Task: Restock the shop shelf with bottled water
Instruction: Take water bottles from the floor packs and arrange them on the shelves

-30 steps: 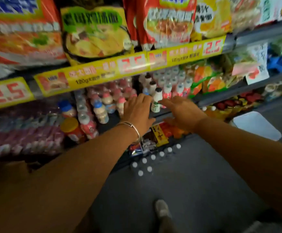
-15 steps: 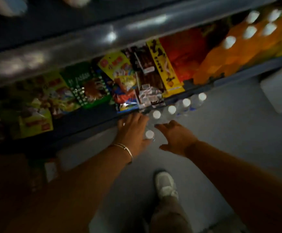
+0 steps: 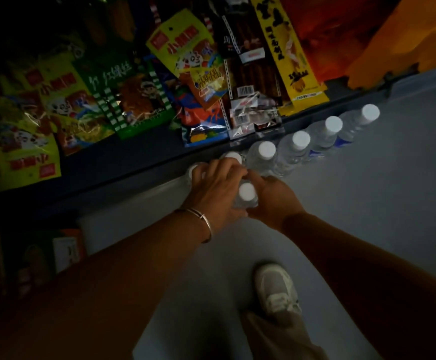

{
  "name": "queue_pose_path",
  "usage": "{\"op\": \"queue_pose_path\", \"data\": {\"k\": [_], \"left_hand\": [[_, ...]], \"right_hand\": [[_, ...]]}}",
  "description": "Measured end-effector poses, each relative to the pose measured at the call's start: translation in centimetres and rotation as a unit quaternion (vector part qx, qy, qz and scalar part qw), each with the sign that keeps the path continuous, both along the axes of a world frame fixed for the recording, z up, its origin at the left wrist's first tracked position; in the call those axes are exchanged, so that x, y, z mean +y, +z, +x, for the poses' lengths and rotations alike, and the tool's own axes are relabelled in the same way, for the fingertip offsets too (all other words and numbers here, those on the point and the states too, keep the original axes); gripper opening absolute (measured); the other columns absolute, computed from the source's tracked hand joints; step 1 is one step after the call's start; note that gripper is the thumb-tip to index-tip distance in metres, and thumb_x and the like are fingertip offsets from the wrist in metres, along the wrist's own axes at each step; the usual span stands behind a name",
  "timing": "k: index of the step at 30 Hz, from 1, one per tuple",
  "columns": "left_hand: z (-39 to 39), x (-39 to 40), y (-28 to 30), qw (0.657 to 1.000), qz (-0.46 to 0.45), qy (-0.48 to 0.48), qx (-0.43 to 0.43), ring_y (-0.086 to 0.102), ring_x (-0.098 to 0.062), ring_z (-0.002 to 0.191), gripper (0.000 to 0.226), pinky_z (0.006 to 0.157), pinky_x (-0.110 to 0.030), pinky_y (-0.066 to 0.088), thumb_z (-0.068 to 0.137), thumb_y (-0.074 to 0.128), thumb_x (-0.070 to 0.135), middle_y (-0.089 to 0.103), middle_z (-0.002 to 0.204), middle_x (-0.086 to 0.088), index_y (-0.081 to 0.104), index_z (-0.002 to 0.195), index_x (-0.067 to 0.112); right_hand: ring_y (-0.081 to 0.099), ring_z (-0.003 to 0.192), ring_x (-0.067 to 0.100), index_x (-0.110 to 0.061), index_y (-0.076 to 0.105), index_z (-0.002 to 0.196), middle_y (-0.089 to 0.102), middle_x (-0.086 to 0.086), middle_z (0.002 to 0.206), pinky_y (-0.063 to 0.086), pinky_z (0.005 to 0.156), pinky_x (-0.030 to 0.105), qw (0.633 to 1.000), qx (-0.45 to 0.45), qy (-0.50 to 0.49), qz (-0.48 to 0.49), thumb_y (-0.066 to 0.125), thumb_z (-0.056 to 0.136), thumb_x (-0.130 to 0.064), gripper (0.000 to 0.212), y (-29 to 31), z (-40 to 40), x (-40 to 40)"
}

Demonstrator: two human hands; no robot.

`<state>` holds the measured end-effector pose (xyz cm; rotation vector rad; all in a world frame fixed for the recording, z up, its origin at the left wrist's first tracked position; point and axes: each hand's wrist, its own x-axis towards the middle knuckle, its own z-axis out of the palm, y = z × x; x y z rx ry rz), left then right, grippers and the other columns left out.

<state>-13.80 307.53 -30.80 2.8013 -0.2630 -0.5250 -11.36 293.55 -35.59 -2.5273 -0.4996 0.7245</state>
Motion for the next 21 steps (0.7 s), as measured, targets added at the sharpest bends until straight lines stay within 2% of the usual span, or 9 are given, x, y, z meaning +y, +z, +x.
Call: {"op": "queue_pose_path", "data": {"k": [6, 11, 15, 17, 21], "left_hand": [[-0.5, 0.3, 2.5, 1.000, 0.006, -0.009, 0.003, 0.023, -0.015, 0.129, 0.073, 0.104, -0.031, 0.011, 0.075, 0.067, 0.044, 0.025, 0.139, 0.005, 0.030, 0.136, 0.027], [0.1, 0.1, 9.2, 0.999, 0.037, -0.021, 0.014, 0.022, -0.016, 0.131, 0.079, 0.104, -0.033, 0.014, 0.074, 0.067, 0.050, 0.025, 0.139, 0.004, 0.027, 0.138, 0.026], [0.7, 0.2, 18.3, 0.996, 0.059, -0.032, 0.052, 0.025, -0.018, 0.129, 0.081, 0.104, -0.035, 0.018, 0.072, 0.068, 0.053, 0.027, 0.135, 0.002, 0.027, 0.136, 0.025], [1.0, 0.7, 24.0, 0.993, 0.080, -0.052, 0.067, 0.026, -0.021, 0.130, 0.083, 0.106, -0.037, 0.022, 0.071, 0.069, 0.053, 0.026, 0.138, 0.000, 0.027, 0.136, 0.024], [1.8, 1.8, 36.6, 0.993, 0.079, -0.063, 0.061, 0.034, -0.023, 0.125, 0.084, 0.103, -0.034, 0.030, 0.068, 0.074, 0.050, 0.036, 0.134, -0.001, 0.033, 0.135, 0.020]], "right_hand": [[0.056, 0.106, 0.028, -0.023, 0.042, 0.127, 0.060, 0.010, 0.113, 0.046, 0.083, 0.034, 0.998, -0.030, 0.010, -0.045, 0.073, 0.075, -0.033, 0.062, 3.3, -0.2, -0.5], [0.058, 0.105, 0.025, -0.021, 0.046, 0.123, 0.062, 0.006, 0.113, 0.042, 0.078, 0.027, 0.996, -0.049, 0.058, -0.048, 0.069, 0.078, -0.038, 0.053, 11.9, 0.4, -2.0], [0.059, 0.105, 0.025, -0.022, 0.046, 0.126, 0.063, 0.004, 0.117, 0.043, 0.079, 0.026, 0.992, -0.074, 0.095, -0.030, 0.071, 0.075, -0.042, 0.060, 22.3, 1.2, -2.8], [0.060, 0.104, 0.025, -0.023, 0.047, 0.124, 0.064, 0.004, 0.115, 0.045, 0.080, 0.028, 0.991, -0.086, 0.100, -0.017, 0.074, 0.072, -0.042, 0.062, 28.5, 1.7, -2.8], [0.059, 0.104, 0.023, -0.024, 0.051, 0.122, 0.064, 0.001, 0.114, 0.045, 0.084, 0.026, 0.982, -0.137, 0.131, 0.010, 0.075, 0.069, -0.043, 0.061, 41.8, 2.6, -2.1]]}}
